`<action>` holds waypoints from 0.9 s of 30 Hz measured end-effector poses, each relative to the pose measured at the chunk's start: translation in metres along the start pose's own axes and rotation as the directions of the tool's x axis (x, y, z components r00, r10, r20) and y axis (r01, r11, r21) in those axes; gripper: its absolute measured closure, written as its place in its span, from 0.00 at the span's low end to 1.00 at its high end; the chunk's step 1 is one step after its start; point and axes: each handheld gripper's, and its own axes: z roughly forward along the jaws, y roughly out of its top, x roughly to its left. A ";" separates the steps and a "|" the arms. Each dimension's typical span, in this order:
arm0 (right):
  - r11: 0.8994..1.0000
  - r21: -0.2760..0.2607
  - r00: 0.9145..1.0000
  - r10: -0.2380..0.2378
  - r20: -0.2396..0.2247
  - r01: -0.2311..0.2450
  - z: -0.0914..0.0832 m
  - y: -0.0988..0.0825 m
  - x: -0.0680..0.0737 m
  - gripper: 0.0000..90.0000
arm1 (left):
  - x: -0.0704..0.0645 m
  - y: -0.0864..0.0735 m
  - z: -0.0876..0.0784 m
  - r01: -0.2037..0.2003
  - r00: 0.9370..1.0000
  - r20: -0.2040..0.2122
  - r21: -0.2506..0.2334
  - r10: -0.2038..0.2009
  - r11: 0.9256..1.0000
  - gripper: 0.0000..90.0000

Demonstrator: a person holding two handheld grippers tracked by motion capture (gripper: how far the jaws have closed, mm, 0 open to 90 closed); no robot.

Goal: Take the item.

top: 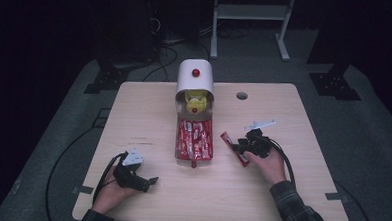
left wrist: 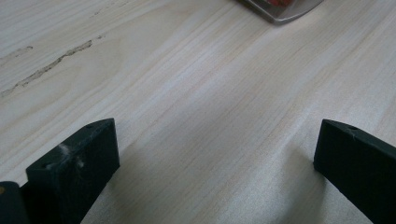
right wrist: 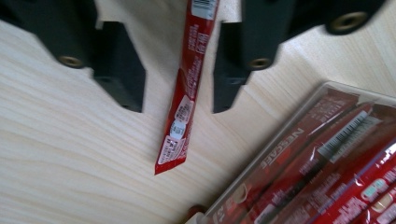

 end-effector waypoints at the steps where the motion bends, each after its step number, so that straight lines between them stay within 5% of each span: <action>1: 1.000 -0.003 1.000 0.001 0.001 -0.001 -0.002 0.000 0.000 0.52 | 0.000 0.000 0.000 0.000 1.000 0.000 0.000 0.000 1.000 0.00; 9: 1.000 -0.026 1.000 0.000 0.019 0.000 -0.019 -0.003 0.001 0.24 | 0.000 0.000 0.000 -0.001 1.000 0.001 0.000 0.001 1.000 0.00; 27: 0.997 -0.072 0.996 0.044 0.083 -0.038 -0.063 -0.033 -0.018 0.16 | 0.000 0.000 0.000 -0.001 1.000 0.001 0.000 0.001 1.000 0.00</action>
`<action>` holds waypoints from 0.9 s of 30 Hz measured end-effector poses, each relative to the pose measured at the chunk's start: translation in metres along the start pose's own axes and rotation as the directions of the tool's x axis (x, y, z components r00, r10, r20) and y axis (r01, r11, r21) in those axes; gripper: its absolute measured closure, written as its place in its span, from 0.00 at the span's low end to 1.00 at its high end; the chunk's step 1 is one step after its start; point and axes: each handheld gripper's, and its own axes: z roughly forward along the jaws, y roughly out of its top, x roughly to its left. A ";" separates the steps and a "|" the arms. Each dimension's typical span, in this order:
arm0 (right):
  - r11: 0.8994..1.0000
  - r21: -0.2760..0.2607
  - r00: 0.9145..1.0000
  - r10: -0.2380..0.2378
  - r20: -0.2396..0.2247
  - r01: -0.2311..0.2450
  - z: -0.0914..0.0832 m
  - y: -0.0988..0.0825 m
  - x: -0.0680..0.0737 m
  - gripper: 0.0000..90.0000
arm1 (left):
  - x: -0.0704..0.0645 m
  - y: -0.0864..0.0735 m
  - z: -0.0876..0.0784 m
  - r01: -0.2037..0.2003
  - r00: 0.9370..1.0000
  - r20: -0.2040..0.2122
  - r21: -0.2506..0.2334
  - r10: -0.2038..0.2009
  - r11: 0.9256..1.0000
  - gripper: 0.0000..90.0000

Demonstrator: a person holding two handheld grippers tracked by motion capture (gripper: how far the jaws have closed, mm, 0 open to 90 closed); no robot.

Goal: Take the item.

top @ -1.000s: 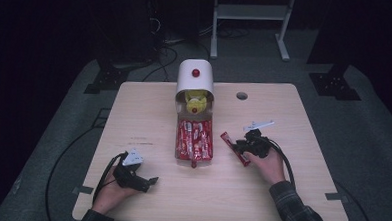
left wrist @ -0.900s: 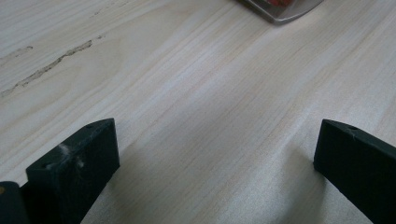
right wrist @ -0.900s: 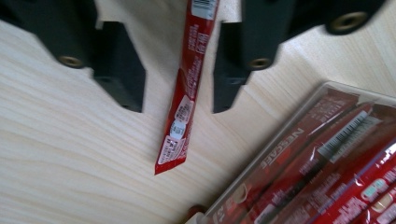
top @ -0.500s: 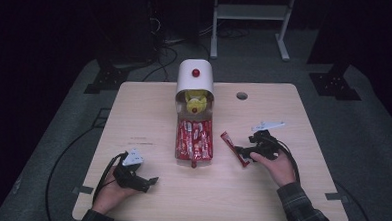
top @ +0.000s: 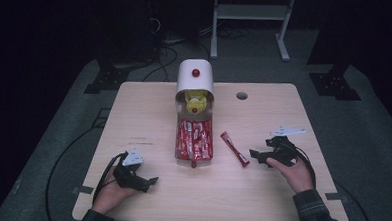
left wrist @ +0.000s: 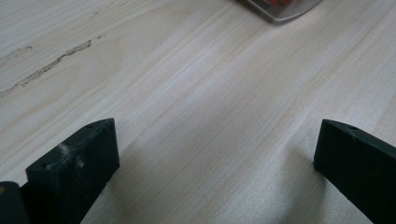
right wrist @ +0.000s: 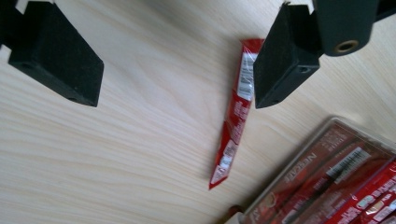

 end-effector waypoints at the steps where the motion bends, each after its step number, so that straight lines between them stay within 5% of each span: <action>1: 1.000 0.001 1.000 0.003 0.003 -0.003 -0.001 -0.001 -0.001 0.16 | 0.000 0.000 0.000 0.000 1.000 0.000 0.000 0.000 1.000 0.00; 21: 0.997 0.046 0.996 0.051 0.073 -0.054 -0.020 -0.040 -0.022 0.15 | 0.000 0.000 0.000 -0.001 1.000 0.000 -0.003 0.001 1.000 0.00; 27: 0.997 0.070 0.993 0.031 0.111 -0.039 -0.018 -0.051 -0.026 0.15 | 0.000 0.000 0.000 0.001 1.000 -0.001 -0.004 -0.001 1.000 0.00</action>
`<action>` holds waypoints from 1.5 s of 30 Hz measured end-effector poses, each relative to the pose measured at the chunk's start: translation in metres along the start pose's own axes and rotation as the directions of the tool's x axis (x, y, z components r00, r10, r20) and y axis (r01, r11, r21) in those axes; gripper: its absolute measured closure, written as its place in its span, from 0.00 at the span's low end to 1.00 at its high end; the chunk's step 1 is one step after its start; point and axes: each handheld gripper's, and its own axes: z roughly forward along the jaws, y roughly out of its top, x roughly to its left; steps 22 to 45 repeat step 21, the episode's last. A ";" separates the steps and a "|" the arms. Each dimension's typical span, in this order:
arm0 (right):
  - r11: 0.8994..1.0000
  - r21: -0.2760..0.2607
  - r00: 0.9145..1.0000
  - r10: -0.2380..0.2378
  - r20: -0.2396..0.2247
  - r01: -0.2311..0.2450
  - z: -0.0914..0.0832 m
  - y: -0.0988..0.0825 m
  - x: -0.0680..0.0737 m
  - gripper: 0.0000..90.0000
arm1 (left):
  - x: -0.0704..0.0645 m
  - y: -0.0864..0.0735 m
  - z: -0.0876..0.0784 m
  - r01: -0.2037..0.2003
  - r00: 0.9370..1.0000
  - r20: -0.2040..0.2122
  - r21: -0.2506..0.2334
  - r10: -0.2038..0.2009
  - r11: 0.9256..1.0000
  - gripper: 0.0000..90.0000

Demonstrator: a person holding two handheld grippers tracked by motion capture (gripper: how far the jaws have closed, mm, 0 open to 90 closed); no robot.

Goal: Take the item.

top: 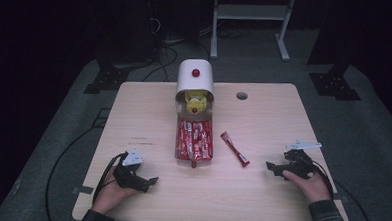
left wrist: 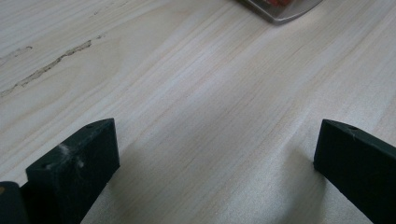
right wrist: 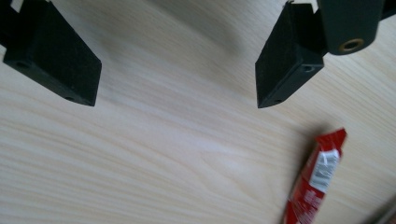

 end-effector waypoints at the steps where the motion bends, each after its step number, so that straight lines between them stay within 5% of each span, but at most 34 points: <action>1: 1.000 0.005 1.000 -0.001 0.005 0.001 0.000 -0.001 -0.001 0.15 | 0.000 0.000 0.000 0.000 1.000 0.000 0.000 0.000 1.000 0.00; 11: 1.000 0.008 0.999 -0.007 0.042 0.006 0.003 -0.008 -0.004 0.14 | 0.000 0.000 0.000 0.000 1.000 0.000 0.000 0.000 1.000 0.00; 16: 0.999 -0.038 0.996 -0.004 0.093 0.008 0.007 -0.015 -0.005 0.05 | 0.000 0.000 0.000 0.000 1.000 -0.003 0.001 0.000 1.000 0.00; 45: 0.999 -0.037 0.995 -0.003 0.095 0.007 0.007 -0.015 -0.005 0.05 | -0.001 0.000 -0.001 0.014 1.000 -0.015 0.000 -0.014 1.000 0.00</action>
